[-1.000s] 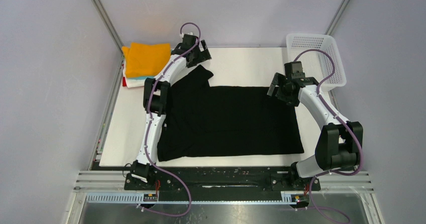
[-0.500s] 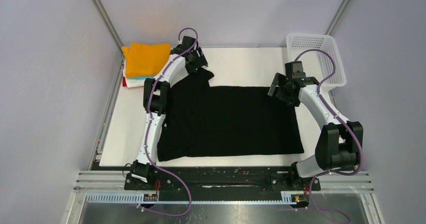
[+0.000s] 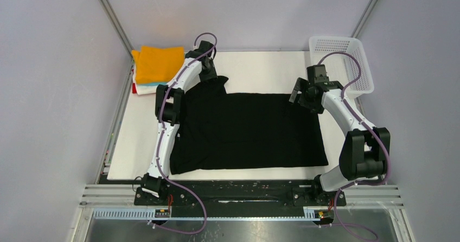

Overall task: Fold and stack the t-shirts
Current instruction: Grab the side of the flattened tshirt furthest away from the robot with both arms

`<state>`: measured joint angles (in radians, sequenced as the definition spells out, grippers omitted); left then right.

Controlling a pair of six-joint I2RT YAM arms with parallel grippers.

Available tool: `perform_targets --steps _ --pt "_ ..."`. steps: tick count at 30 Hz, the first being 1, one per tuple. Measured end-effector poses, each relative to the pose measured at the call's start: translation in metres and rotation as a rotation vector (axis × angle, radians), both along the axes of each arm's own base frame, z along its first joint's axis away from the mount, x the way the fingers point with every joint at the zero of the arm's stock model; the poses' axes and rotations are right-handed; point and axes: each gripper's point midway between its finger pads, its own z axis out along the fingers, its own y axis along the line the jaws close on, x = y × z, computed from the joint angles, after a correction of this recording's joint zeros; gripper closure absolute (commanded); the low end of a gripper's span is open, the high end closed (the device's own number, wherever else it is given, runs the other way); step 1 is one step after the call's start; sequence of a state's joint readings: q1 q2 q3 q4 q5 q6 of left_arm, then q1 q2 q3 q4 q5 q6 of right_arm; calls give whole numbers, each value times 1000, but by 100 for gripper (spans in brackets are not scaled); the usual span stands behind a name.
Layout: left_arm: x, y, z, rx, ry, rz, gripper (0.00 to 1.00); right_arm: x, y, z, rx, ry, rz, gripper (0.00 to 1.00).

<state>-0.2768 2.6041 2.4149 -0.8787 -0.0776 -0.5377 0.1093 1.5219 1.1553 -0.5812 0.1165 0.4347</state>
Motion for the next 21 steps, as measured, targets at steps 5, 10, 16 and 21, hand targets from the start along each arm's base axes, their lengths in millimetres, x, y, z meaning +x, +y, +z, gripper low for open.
perform_targets --steps 5,10,16,21 --pt "-4 7 -2 37 14 -6 100 41 4 -2 -12 15 14 1" --pt "-4 9 -1 40 15 -32 100 93 1 -9 -62 29 26 2" --pt "-25 11 1 42 33 -91 100 139 -1 -34 -100 98 1 4" --pt "-29 13 24 45 -5 -116 100 149 -1 -56 -111 197 -43 4"
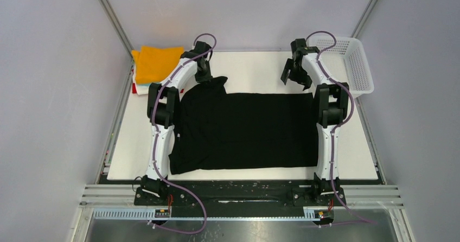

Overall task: Fold and stack the t-shirts
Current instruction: Grab the side of the flattened tshirt furthest away from the robot with both arms

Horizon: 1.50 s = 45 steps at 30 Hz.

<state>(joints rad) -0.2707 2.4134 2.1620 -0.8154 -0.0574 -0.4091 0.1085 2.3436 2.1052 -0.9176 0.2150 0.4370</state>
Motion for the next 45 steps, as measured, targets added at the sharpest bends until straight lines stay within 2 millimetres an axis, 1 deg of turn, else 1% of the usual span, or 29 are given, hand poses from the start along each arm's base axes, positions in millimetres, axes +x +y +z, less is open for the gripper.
perform_targets --steps 4,7,9,11,16,17,18,19,21,22,23,24,25,26,29,33,36,41,43,45 --pt "4 -1 25 -7 -59 -17 100 7 -3 -6 -24 38 -42 7" --pt "6 -2 38 -11 -91 -28 100 6 -4 -10 -29 60 -65 7" --pt "5 -2 39 -9 -96 -33 100 1 -4 -13 -29 83 -78 6" --pt "4 -2 36 -6 -94 -39 100 -3 -4 -17 -30 104 -87 2" --pt "-4 0 25 4 -66 -47 100 -9 -5 -27 -33 140 -97 0" --pt "-4 -1 25 4 -68 -47 94 -9 -5 -29 -33 145 -98 1" --pt "-3 -1 25 2 -74 -47 84 -11 -5 -31 -35 153 -98 0" --pt "-1 -2 27 1 -81 -46 71 -11 -5 -31 -36 153 -98 0" --pt "5 -3 32 -6 -97 -44 60 -11 -4 -31 -34 153 -97 3" --pt "12 -5 36 -14 -115 -38 53 -11 -4 -31 -34 153 -96 1" --pt "18 -6 39 -18 -133 -38 42 -11 -4 -31 -34 154 -93 1" --pt "26 -8 43 -27 -153 -34 28 -11 -4 -31 -33 155 -91 1" --pt "31 -8 44 -31 -166 -38 8 -11 -4 -31 -33 155 -89 1" --pt "36 -9 45 -42 -178 -42 2 -11 -4 -31 -32 155 -86 1" --pt "49 -12 44 -108 -199 -66 1 -11 -3 -32 -29 158 -76 1" --pt "58 -11 32 -188 -191 -97 1 -12 -1 -35 -18 168 -35 0" --pt "64 -17 23 -282 -188 -113 1 -13 2 -38 1 180 23 1" --pt "85 -28 8 -402 -194 -70 1 -17 6 -39 22 190 118 1" --pt "89 -33 3 -434 -189 -50 1 -21 7 -37 27 193 143 1" --pt "91 -37 5 -452 -191 -39 1 -26 6 -35 26 197 162 1"
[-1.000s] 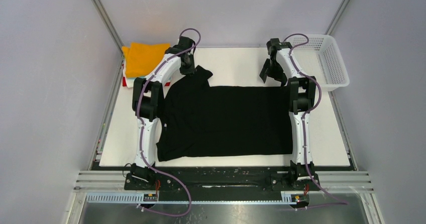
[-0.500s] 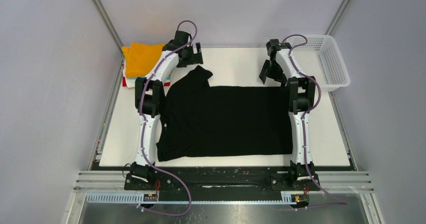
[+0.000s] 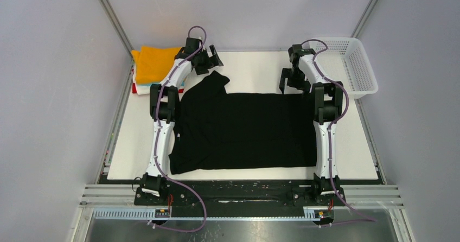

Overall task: Fold and stack the t-shirts
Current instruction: Grab the side of the flattened tshirt furthest away from the robot with both arms

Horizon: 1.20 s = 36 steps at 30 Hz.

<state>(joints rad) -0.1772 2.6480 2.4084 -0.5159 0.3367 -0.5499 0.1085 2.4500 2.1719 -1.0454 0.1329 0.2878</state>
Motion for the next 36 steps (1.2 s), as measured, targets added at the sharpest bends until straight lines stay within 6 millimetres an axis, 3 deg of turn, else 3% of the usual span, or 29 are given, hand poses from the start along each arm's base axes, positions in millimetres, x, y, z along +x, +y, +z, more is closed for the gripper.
perform_targets --steps 7,14,16,19,22,28,36 --pt "-18 -15 -7 38 46 -53 27 0 2 13 19 -36 45 1" --pt "-42 -19 -20 238 73 -111 50 1 1 18 17 -54 69 1" --pt "-47 -20 -22 288 78 -120 64 -1 1 16 16 -52 74 1" --pt "-55 -19 -26 367 91 -126 74 -5 1 12 15 -43 78 1" --pt "-59 -18 -29 418 97 -128 98 -12 -1 9 13 -33 87 1" --pt "-62 -16 -28 459 92 -140 100 -12 -4 19 -1 -58 160 0" --pt "-76 -5 -26 500 115 -149 100 4 -3 28 -3 -107 613 0"
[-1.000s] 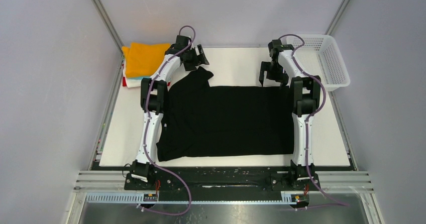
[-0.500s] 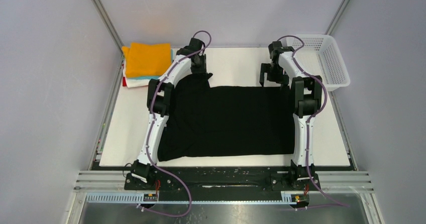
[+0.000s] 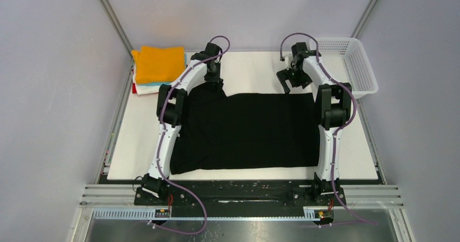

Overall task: Fold and stack the t-shirts
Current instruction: Grab the side of the flattened tshirt furthest away from the robot with both arms

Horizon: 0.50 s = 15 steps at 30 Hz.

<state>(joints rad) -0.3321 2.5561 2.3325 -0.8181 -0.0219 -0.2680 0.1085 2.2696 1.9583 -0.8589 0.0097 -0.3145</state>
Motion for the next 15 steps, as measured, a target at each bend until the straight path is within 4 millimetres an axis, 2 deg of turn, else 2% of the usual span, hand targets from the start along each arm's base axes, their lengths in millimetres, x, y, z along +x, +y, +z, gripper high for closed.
perform_targets --steps 6,11,14,15 --pt "-8 4 17 4 -16 -2 100 9 -8 0 -60 6 273 1" --pt "-6 4 52 -21 -88 -2 100 31 -17 -15 -77 16 371 1" --pt "-4 3 74 -38 -136 -2 100 29 -23 -32 -80 60 407 4" --pt "-3 2 80 -43 -150 -2 100 27 -23 -32 -75 69 421 5"
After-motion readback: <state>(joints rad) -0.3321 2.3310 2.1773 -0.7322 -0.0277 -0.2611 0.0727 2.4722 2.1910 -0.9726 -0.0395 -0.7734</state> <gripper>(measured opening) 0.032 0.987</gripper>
